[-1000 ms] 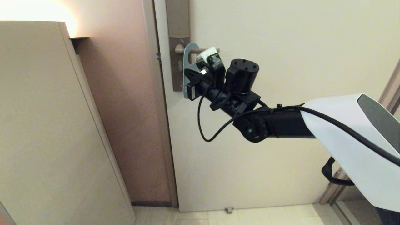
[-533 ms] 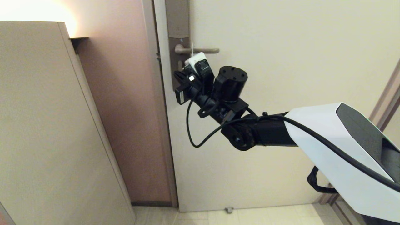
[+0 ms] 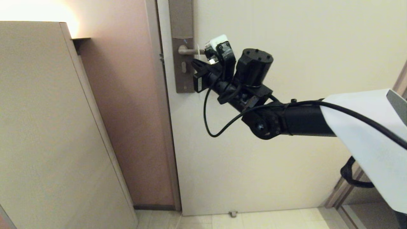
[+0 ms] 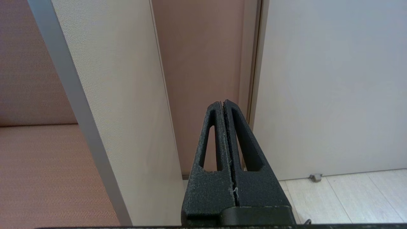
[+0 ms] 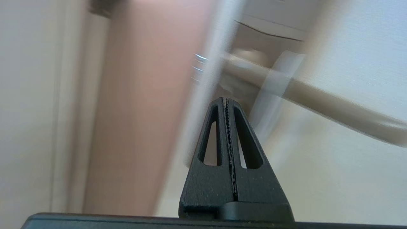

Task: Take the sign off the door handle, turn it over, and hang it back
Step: Hang the sign back with the other side facing out

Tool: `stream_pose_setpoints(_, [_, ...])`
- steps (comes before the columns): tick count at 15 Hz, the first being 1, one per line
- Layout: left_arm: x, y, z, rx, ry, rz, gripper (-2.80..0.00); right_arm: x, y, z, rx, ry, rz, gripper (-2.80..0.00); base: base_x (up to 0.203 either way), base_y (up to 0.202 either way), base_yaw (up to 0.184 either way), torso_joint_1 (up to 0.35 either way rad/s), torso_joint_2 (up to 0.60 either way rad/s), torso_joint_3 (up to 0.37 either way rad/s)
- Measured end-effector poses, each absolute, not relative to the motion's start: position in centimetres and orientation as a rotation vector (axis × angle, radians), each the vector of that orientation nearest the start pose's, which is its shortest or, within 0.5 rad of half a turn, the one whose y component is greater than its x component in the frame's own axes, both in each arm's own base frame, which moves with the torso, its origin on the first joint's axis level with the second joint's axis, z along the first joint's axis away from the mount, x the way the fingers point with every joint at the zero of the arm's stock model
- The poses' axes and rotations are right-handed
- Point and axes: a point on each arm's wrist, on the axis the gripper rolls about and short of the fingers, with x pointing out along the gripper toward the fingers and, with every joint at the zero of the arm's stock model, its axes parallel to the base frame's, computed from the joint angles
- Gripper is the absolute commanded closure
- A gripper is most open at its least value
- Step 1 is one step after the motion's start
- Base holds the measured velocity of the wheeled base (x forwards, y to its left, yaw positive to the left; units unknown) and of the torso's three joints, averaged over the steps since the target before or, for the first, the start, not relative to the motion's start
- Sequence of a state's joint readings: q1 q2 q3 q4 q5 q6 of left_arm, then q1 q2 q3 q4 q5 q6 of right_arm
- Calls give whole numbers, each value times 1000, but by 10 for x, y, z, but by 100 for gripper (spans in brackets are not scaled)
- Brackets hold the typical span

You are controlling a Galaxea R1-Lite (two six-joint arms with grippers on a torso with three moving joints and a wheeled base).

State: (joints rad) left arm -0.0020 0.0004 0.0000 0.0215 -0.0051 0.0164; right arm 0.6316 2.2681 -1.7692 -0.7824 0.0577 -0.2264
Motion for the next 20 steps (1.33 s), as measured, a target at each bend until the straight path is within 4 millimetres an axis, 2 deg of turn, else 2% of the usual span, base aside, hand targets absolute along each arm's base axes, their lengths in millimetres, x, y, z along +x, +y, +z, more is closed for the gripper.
stream_pose_setpoints(4, [-23, 0, 73, 17, 22, -7, 0, 385, 244, 258, -171, -257, 629, 0, 0, 0, 0, 0, 0, 0])
stream_pose_setpoints(8, [-23, 0, 73, 16, 22, -6, 0, 381, 227, 271, -180, -239, 628, 0, 0, 0, 0, 0, 0, 0])
stream_pose_setpoints(12, [-23, 0, 73, 17, 22, -8, 0, 382, 227, 269, -182, -238, 630, 0, 0, 0, 0, 0, 0, 0])
stream_pose_setpoints(20, [-23, 0, 73, 17, 22, -8, 0, 411, 247, 234, -177, -272, 629, 0, 0, 0, 0, 0, 0, 0])
